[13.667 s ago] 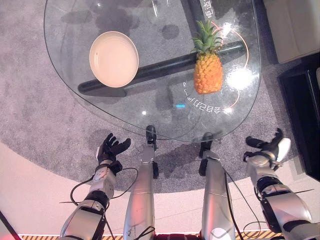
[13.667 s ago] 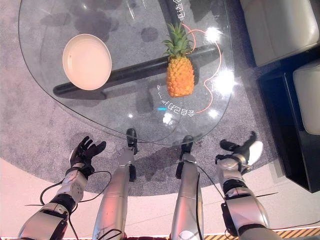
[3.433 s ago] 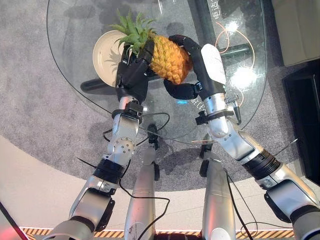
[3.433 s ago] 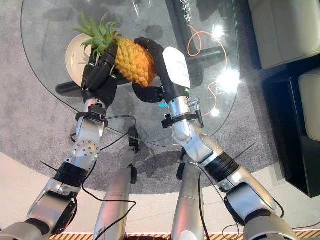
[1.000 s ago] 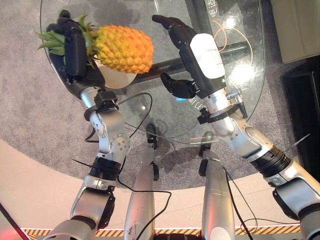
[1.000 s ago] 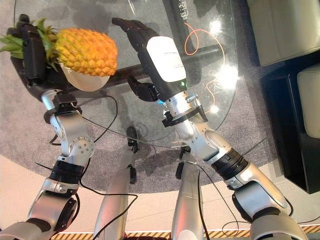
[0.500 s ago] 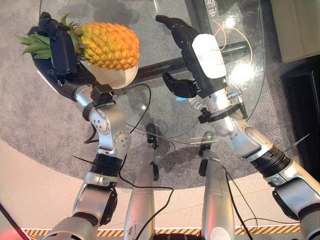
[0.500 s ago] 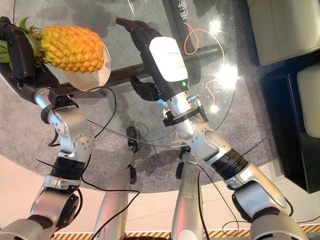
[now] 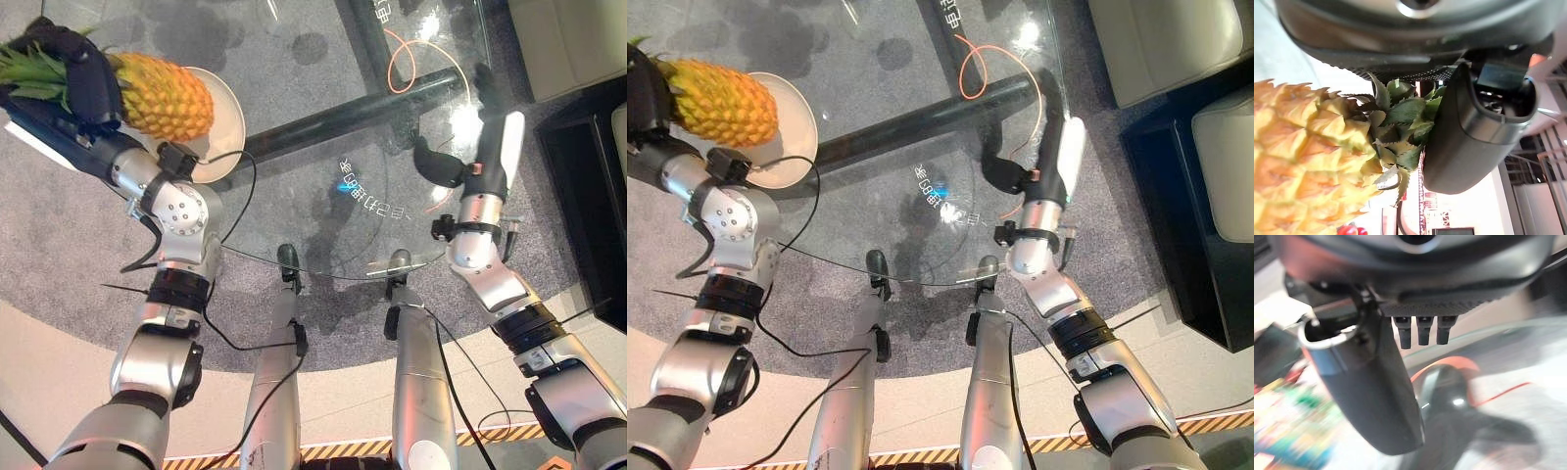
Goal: Pick up the fruit to the plate
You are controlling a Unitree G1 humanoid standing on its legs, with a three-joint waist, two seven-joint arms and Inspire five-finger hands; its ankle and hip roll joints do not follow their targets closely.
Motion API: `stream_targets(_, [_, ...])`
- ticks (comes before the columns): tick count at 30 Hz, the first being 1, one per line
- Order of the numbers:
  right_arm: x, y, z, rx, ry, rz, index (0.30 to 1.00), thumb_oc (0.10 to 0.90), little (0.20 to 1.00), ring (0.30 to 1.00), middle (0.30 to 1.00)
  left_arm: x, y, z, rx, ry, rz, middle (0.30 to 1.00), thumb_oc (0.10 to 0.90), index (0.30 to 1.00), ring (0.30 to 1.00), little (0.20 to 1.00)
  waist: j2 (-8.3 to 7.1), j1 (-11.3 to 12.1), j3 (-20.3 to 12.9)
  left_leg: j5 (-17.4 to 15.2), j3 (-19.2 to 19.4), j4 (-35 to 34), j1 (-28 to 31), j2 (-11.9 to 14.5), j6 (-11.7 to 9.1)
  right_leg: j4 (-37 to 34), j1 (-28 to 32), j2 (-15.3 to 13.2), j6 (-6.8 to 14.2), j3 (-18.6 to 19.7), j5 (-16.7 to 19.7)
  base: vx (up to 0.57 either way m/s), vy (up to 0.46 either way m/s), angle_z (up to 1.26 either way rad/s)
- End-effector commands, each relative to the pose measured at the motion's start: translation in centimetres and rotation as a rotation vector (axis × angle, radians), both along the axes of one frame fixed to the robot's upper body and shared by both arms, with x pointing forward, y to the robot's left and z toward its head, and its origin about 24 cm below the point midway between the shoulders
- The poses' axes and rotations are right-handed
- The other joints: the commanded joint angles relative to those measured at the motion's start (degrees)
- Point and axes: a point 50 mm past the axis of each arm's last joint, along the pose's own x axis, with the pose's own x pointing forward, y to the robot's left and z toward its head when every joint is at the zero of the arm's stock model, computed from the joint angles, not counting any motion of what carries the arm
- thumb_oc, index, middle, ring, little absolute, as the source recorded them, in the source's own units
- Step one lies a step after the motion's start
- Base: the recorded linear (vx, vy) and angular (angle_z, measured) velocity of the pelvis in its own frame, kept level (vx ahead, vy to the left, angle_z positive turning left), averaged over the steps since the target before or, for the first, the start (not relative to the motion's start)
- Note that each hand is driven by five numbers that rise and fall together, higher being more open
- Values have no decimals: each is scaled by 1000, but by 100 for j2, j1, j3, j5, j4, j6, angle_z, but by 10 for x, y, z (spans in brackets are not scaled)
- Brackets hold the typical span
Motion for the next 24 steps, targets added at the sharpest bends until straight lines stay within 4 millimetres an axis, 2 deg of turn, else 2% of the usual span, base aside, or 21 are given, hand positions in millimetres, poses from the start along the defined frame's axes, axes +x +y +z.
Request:
stream_targets(1, [-4,-15,25,167,-180,-30,900,800,900,900,900,-21,13,67,153,-243,133,300,100,300,300,200,-162,-12,-111,-813,207,627,82,-207,-52,-1051,482,330,-80,-296,399,0,0,0])
stream_targets(3, [-3,-39,5,241,-121,-110,900,800,900,900,900,-19,22,71,163,-203,181,300,100,300,300,200,-182,-35,-111,-836,221,678,52,-180,-59,-1021,462,357,-107,-282,379,0,0,0])
stream_targets(7, [-6,-69,-29,334,-3,-199,900,800,900,900,900,-18,36,78,159,-165,248,300,100,300,300,200,-240,-85,-111,-888,249,783,-17,-133,-63,-954,410,404,-138,-257,339,0,0,0])
stream_targets(9, [-12,-91,-56,383,99,-253,900,800,900,900,900,-18,43,84,152,-144,279,300,100,300,300,200,-280,-106,-111,-916,258,853,-49,-104,-57,-910,392,443,-167,-248,313,0,0,0])
stream_targets(12, [-20,-109,-80,420,184,-302,900,800,900,900,900,-17,47,88,154,-121,303,300,100,300,300,200,-327,-111,-111,-948,248,940,-95,-75,-56,-880,370,462,-179,-238,306,0,0,0])
stream_targets(18, [-36,-124,-118,446,360,-363,900,800,900,900,900,-13,52,92,176,-55,341,300,100,300,300,200,-425,-120,-111,-990,220,1107,-196,-27,-48,-836,324,503,-191,-228,319,15,-27,-2])
stream_targets(24, [-47,-129,-141,419,514,-400,900,800,900,900,900,-8,58,85,177,14,362,300,100,300,300,200,-434,-153,-111,-1024,208,1228,-298,-14,-32,-788,224,527,-200,-178,327,10,3,-2])
